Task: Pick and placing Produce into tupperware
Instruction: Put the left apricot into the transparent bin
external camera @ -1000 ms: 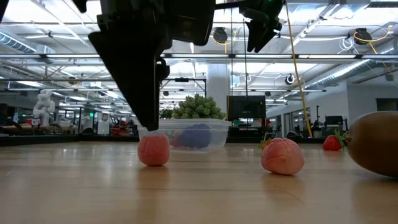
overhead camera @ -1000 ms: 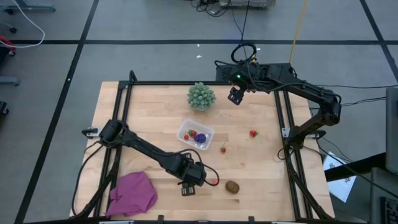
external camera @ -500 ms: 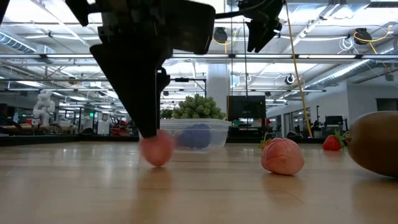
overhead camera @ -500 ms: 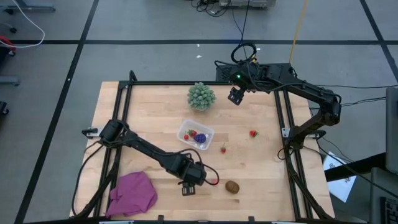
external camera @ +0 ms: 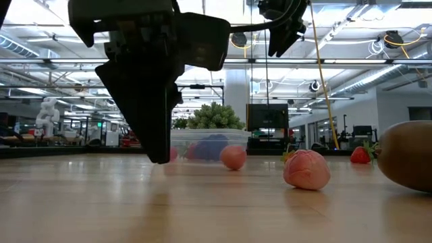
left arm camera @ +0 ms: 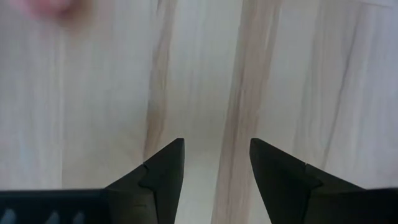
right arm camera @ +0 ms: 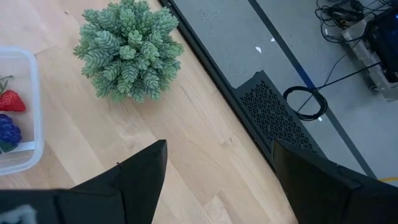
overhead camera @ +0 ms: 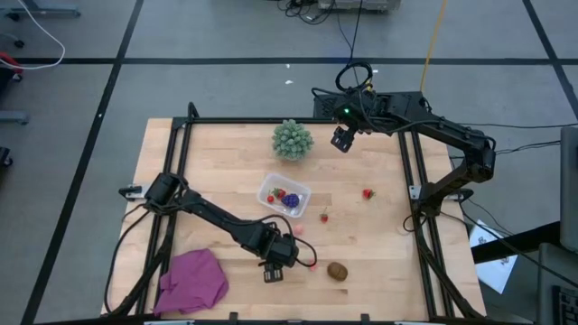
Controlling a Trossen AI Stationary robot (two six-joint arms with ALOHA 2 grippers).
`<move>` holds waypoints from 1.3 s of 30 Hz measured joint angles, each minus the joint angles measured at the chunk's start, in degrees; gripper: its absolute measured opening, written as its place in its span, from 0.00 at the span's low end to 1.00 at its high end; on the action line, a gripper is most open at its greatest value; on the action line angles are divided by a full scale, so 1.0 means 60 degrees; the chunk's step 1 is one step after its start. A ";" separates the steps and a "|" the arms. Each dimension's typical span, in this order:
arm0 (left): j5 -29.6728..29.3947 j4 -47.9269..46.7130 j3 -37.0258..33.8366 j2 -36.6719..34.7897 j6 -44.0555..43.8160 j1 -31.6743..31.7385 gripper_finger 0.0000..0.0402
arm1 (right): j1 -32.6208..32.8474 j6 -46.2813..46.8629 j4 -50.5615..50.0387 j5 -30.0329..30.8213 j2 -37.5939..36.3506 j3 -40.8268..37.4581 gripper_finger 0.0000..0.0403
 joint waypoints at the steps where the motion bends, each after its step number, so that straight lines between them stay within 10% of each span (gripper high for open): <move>1: -0.0012 -0.0013 0.0000 0.0000 0.0004 0.0004 0.46 | 0.0000 0.0000 0.0000 0.0000 0.0000 0.0000 0.70; 39: -0.0239 0.0571 0.0016 -0.0017 0.0520 0.0943 0.46 | 0.0000 -0.0004 0.0004 0.0000 0.0000 0.0000 0.70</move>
